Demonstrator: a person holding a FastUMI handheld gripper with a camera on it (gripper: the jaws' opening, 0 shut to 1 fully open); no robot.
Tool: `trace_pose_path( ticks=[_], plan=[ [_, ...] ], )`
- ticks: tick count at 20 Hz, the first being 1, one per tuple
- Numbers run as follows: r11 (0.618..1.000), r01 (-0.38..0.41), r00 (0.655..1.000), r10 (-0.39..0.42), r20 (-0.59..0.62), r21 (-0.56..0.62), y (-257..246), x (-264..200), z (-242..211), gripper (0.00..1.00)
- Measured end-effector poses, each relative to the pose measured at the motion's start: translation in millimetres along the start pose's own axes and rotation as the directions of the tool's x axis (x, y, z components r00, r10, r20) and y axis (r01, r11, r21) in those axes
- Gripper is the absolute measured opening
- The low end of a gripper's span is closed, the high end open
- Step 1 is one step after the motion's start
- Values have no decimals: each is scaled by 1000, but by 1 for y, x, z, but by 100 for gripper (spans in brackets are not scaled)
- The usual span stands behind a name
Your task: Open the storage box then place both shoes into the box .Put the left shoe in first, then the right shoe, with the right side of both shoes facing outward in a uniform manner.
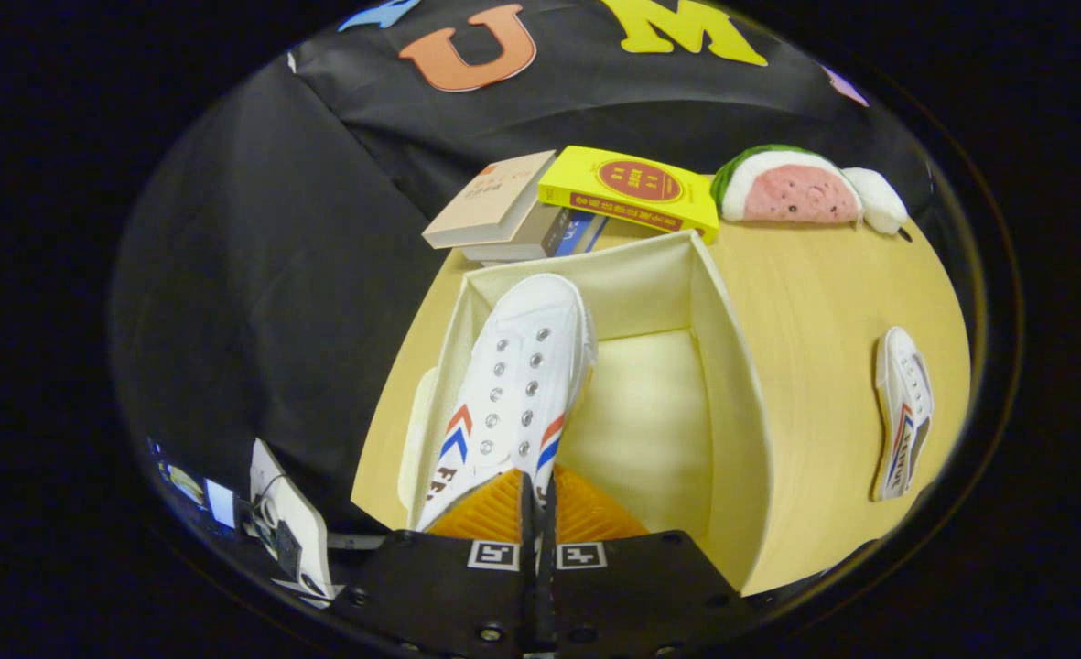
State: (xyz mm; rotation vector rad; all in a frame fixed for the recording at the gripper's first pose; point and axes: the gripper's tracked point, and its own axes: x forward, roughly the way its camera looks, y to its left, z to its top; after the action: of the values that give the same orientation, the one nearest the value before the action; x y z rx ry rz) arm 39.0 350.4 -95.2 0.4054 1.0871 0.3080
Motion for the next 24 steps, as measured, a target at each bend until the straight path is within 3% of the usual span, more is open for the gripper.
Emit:
trace_pose_path(
  ticks=[6,8,9,11,12,13,14,20,24],
  plan=[
    [999,13,999,-14,-35,-32,1,18,2,0],
    [999,-15,999,13,-42,-41,9,16,1,0],
    [998,-38,998,35,-55,-49,16,24,-2,5],
    [995,-84,996,82,-26,-47,24,17,5,28],
    [995,-83,997,82,-9,-55,25,14,10,49],
    [995,-76,997,76,7,-63,24,9,14,59],
    [995,-73,997,75,23,-72,25,5,16,76],
    [969,-11,983,56,177,-246,0,-51,24,95],
    [965,19,968,47,245,-260,-47,-109,27,96]
  ],
)
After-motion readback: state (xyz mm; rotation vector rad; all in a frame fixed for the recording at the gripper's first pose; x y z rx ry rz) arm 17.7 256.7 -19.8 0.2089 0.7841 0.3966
